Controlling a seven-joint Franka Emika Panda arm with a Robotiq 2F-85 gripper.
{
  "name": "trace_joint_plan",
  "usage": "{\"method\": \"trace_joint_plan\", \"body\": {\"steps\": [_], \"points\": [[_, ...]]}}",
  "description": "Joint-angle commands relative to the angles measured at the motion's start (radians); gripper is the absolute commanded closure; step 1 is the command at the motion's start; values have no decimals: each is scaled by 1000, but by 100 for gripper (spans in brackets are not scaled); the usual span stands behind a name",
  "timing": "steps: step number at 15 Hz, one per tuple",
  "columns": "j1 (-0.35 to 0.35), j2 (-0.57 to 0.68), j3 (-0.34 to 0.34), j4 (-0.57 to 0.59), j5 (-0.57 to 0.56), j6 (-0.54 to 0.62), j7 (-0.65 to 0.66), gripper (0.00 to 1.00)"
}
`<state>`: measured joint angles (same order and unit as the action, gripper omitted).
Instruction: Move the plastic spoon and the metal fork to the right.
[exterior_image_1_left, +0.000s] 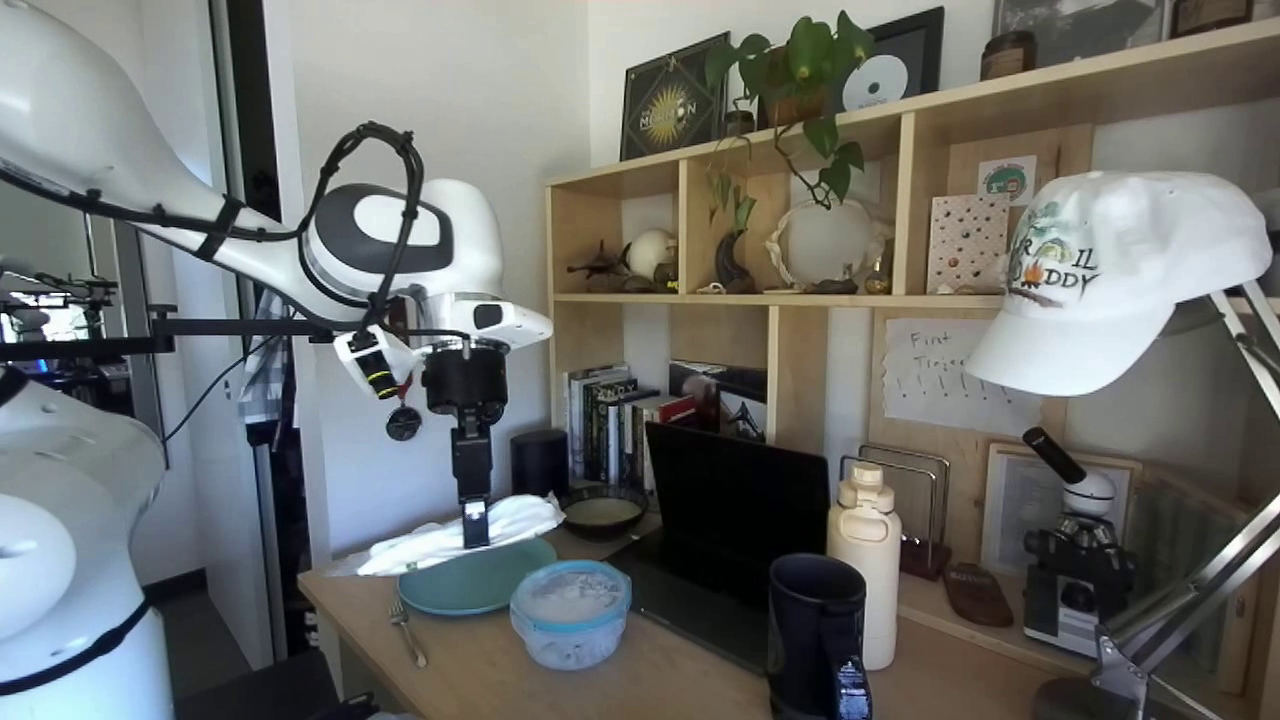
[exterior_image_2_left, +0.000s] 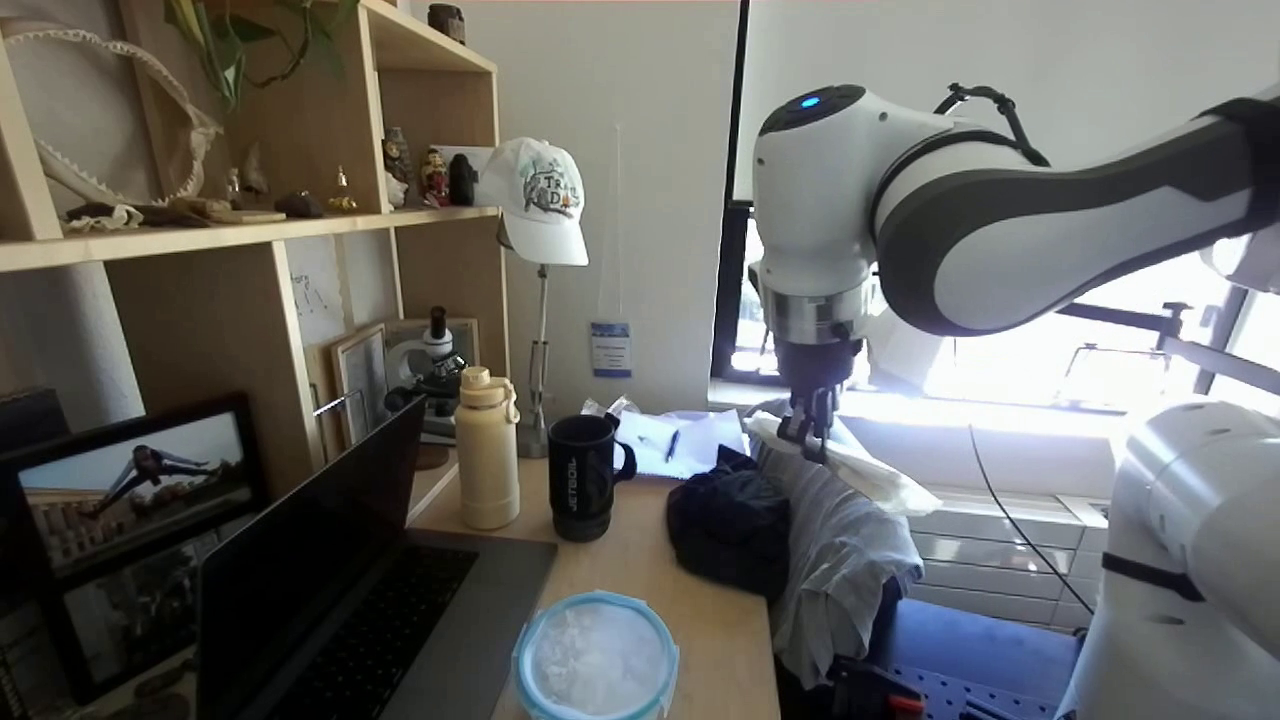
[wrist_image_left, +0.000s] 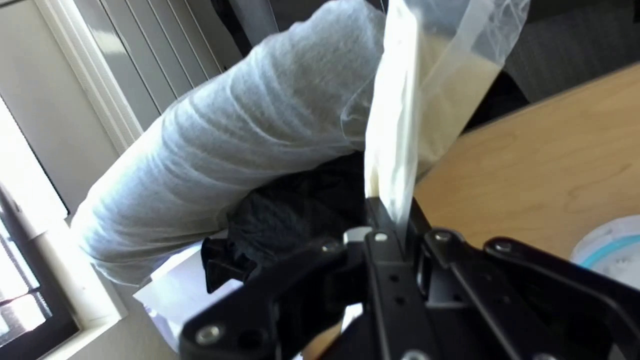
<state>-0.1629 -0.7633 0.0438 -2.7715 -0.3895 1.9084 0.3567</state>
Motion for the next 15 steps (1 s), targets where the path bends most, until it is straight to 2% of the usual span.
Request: {"method": "trace_joint_plan", "body": {"steps": [1,6,10,15], "points": [[-20,78,-56,24,-11,190,-38,96],[-29,249,-123,50,27,516,-135,96],[-17,384,-159,81,81,656,-239,96],[16,519,-192,109,199,780,-385,96]]}}
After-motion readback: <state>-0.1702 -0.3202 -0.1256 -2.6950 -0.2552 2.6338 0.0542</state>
